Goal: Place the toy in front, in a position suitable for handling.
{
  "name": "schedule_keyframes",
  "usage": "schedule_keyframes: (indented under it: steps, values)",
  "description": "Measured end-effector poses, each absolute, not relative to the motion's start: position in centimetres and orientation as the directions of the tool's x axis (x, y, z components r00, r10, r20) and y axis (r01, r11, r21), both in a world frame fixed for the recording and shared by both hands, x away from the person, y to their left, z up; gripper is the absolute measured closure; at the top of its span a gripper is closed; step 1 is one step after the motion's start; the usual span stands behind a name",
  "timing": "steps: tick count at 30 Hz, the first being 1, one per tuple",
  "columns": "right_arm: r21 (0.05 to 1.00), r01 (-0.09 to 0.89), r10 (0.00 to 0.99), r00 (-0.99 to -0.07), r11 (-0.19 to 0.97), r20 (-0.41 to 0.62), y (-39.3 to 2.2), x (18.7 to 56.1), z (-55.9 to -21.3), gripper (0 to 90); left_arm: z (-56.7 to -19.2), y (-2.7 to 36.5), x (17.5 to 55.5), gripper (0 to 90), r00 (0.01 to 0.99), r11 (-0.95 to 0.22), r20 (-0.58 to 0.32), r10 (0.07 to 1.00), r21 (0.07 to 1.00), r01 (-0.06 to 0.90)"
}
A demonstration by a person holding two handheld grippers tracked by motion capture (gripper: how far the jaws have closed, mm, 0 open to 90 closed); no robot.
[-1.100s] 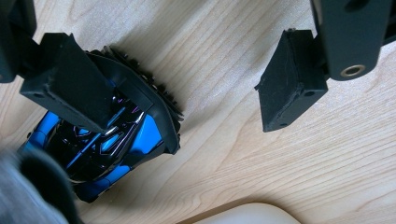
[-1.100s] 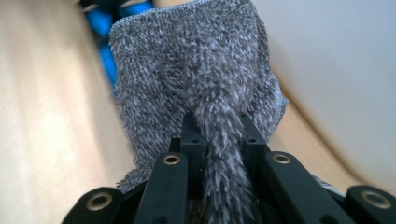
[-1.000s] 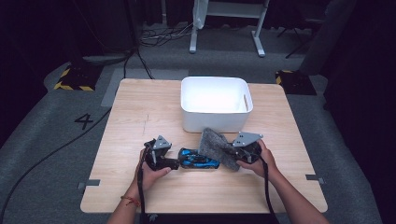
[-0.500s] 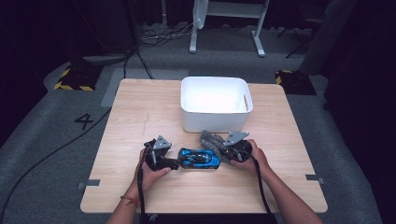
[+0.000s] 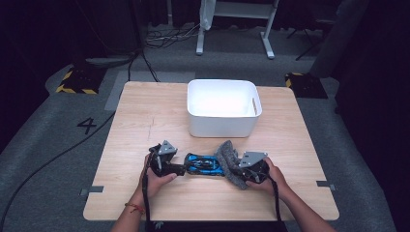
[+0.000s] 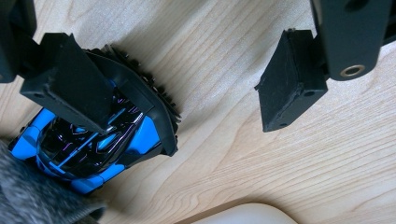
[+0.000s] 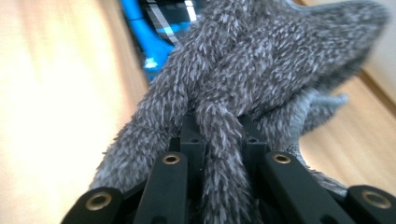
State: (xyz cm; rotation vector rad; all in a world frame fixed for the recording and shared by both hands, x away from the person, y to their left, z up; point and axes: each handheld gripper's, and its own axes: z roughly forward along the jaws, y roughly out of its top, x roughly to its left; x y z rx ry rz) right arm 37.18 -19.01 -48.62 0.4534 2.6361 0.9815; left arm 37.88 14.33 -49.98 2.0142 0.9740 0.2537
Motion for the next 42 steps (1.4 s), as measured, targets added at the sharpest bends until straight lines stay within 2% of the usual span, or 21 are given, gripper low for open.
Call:
schedule_keyframes:
  steps: [3,7,8,16,18,22,27,31,33,42]
  values:
    - [0.675,0.187,0.374,-0.917,0.714,-0.141,-19.0,36.4,-48.7,77.6,-50.0,14.3,37.9,18.6,0.670,-0.313,-0.188,0.718,0.772,0.553]
    - [0.673,0.182,0.353,-0.927,0.717,-0.125,-19.1,35.6,-48.5,77.3,-49.8,13.9,37.6,18.7,0.679,-0.348,-0.135,0.722,0.777,0.525]
    - [0.669,0.181,0.348,-0.929,0.721,-0.124,-19.3,35.3,-48.5,77.0,-49.8,13.7,37.6,18.7,0.693,-0.359,-0.146,0.705,0.770,0.528]
    - [0.676,0.234,0.408,-0.906,0.699,-0.108,-24.7,35.7,-48.0,73.0,-49.1,13.0,37.1,18.3,0.706,-0.425,-0.045,0.707,0.771,0.475]
    - [0.692,0.246,0.426,-0.900,0.678,-0.097,-26.0,36.1,-48.1,70.4,-49.0,13.0,37.1,17.7,0.720,-0.416,-0.078,0.690,0.771,0.482]
    - [0.719,0.274,0.441,-0.896,0.638,-0.049,-27.4,36.7,-49.0,63.7,-48.7,13.0,37.0,15.3,0.754,-0.439,-0.069,0.653,0.777,0.452]
    - [0.717,0.279,0.461,-0.885,0.639,-0.066,-27.4,37.0,-49.1,51.3,-48.0,12.4,36.8,15.5,0.818,-0.506,-0.036,0.574,0.770,0.389]
    - [0.723,0.287,0.468,-0.882,0.629,-0.058,-27.5,37.0,-49.3,49.1,-48.2,12.2,36.9,15.6,0.835,-0.539,-0.031,0.549,0.751,0.382]
    - [0.722,0.287,0.468,-0.882,0.629,-0.057,-27.5,37.1,-49.3,49.0,-48.5,12.1,37.1,15.7,0.867,-0.583,-0.026,0.498,0.730,0.357]
    - [0.725,0.289,0.464,-0.884,0.626,-0.049,-27.5,37.2,-49.4,46.6,-47.9,11.1,38.4,15.6,0.886,-0.625,0.006,0.464,0.711,0.322]
